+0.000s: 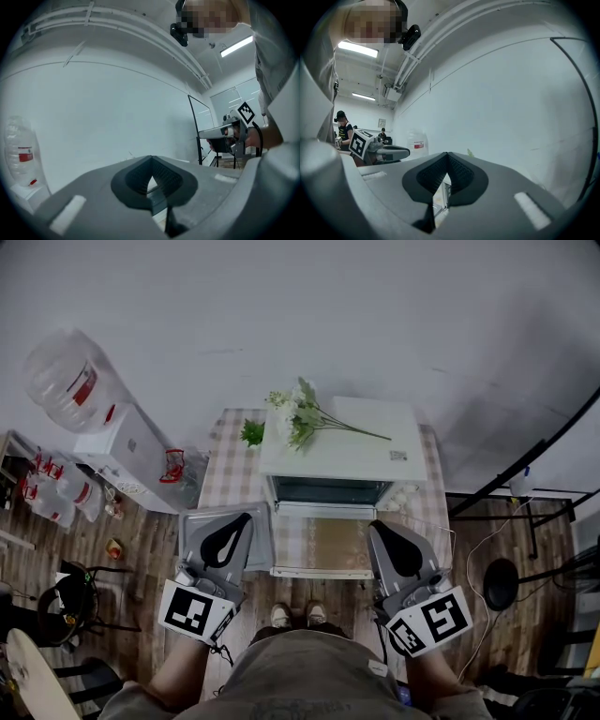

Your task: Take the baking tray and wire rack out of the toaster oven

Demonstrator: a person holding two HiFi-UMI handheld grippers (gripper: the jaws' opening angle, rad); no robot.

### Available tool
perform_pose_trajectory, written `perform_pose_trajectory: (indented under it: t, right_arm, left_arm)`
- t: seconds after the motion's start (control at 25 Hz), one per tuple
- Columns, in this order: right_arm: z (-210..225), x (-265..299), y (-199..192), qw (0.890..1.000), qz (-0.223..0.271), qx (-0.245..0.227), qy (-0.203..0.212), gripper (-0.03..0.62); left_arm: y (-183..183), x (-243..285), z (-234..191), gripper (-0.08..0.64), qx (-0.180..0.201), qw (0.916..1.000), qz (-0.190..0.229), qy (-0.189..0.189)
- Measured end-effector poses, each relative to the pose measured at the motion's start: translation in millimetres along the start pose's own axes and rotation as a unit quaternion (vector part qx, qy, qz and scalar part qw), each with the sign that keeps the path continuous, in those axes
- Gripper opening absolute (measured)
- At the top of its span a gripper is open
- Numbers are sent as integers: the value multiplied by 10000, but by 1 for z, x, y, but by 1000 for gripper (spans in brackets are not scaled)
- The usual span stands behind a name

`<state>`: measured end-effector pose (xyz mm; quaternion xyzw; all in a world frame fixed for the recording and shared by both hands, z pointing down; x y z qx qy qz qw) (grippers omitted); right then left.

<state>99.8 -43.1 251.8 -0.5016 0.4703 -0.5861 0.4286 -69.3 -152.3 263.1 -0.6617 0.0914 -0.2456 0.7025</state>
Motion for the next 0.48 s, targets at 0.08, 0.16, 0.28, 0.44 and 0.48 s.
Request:
perform_pose_trajectory:
  t: [0.08, 0.16, 0.28, 0.44, 0.48]
  right_arm:
    - [0, 3, -1, 10000, -2, 11, -12, 26]
    - [-1, 6, 0, 10000, -21, 4, -18, 26]
    - [-2, 10, 0, 10000, -35, -30, -11, 26]
    - [-2, 16, -1, 10000, -42, -43, -4, 26]
    - [-2, 18, -2, 10000, -44, -46, -3, 26]
  left_arm:
    - [0, 2, -1, 0, -1, 10000, -7, -36]
    - [0, 3, -4, 0, -5, 10000, -15, -50]
    - [1, 5, -6, 0, 5, 10000, -13, -57]
    - [0, 8, -9, 0, 37, 10000, 38, -78]
    - [0, 8, -9, 0, 46, 9999, 57, -87]
Point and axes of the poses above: the fingertips, and each gripper's own axes: x forward along the fingers, z to its right, y out of its top, the point moved 2 cm from there along -x, backward along the fingers, and after that the axes turned 9 degrees about -z, right-handed, at the moved point
